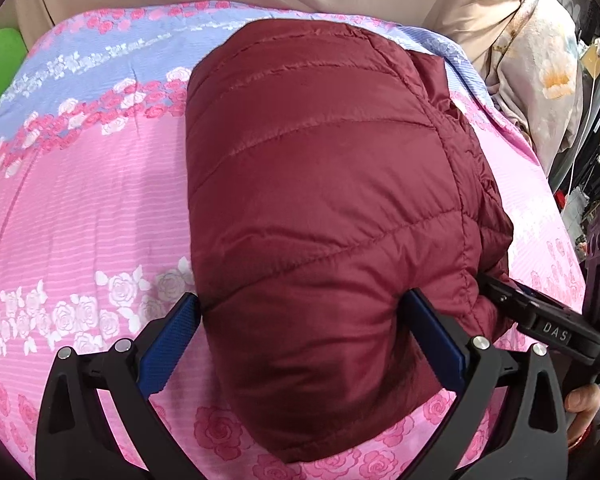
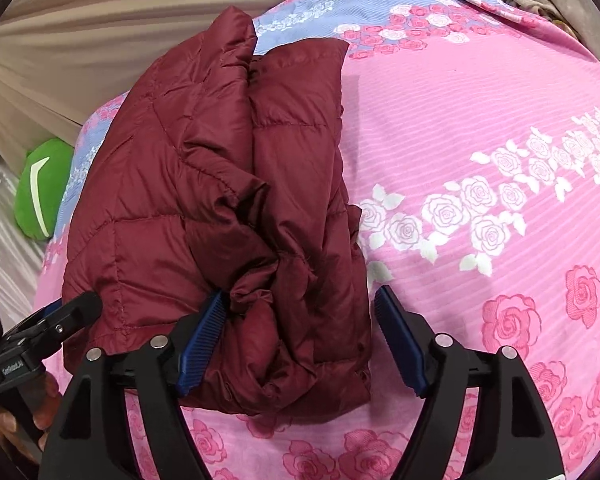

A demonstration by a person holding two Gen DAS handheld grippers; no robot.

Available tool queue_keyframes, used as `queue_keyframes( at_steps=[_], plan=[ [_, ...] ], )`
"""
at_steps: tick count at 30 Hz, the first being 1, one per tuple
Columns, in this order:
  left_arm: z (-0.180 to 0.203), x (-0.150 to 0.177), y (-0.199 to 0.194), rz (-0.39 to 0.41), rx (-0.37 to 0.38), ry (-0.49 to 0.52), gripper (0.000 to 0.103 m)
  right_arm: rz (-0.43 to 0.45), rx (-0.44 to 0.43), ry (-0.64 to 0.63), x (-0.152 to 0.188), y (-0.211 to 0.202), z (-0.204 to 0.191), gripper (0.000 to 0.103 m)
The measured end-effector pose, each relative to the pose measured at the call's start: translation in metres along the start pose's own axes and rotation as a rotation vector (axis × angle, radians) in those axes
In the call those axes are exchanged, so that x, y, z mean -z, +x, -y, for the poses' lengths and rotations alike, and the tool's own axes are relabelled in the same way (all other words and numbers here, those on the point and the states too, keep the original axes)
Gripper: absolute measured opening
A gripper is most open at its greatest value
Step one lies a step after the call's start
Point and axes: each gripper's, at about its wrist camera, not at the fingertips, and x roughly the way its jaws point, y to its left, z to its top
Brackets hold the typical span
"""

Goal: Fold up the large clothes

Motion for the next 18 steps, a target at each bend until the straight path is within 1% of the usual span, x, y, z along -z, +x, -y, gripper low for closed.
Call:
queue_keyframes(
  at_steps=[10,18],
  plan=[
    [0.001,-0.007,0.018,-0.016,0.004,0.006,0.098,-0.007,0.007,-0.052,-0.009,0.010,-0.010,0.079],
    [-0.001,-0.008,0.021,-0.022,0.014,-0.005,0.098,-0.011,-0.005,-0.069,-0.014,0.013,-0.013,0.080]
  ],
)
